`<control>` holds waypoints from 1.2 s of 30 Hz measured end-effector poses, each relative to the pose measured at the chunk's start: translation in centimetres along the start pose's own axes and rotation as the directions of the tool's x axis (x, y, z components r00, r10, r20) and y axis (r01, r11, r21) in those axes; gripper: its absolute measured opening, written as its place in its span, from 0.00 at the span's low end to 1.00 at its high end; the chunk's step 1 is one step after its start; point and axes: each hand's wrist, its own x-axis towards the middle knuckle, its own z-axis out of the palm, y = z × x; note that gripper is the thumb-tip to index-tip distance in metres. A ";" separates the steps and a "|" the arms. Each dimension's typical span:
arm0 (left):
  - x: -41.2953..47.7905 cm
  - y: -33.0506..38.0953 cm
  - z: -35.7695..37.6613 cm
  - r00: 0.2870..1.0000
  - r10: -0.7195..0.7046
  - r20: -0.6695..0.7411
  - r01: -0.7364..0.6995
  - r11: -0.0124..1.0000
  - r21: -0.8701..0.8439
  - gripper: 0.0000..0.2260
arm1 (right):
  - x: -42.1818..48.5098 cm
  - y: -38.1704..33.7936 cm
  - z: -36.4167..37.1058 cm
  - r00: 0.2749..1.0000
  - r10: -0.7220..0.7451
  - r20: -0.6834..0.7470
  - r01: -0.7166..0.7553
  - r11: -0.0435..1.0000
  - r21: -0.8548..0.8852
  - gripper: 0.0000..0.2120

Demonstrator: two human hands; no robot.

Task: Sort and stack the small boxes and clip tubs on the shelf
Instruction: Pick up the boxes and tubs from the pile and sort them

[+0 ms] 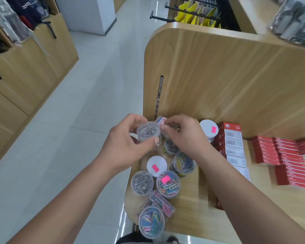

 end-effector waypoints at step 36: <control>-2.9 -4.0 3.0 0.961 -0.089 0.264 -0.052 0.874 0.483 0.17 | -1.3 -0.2 0.4 0.997 -0.077 -0.029 0.077 0.997 0.002 0.24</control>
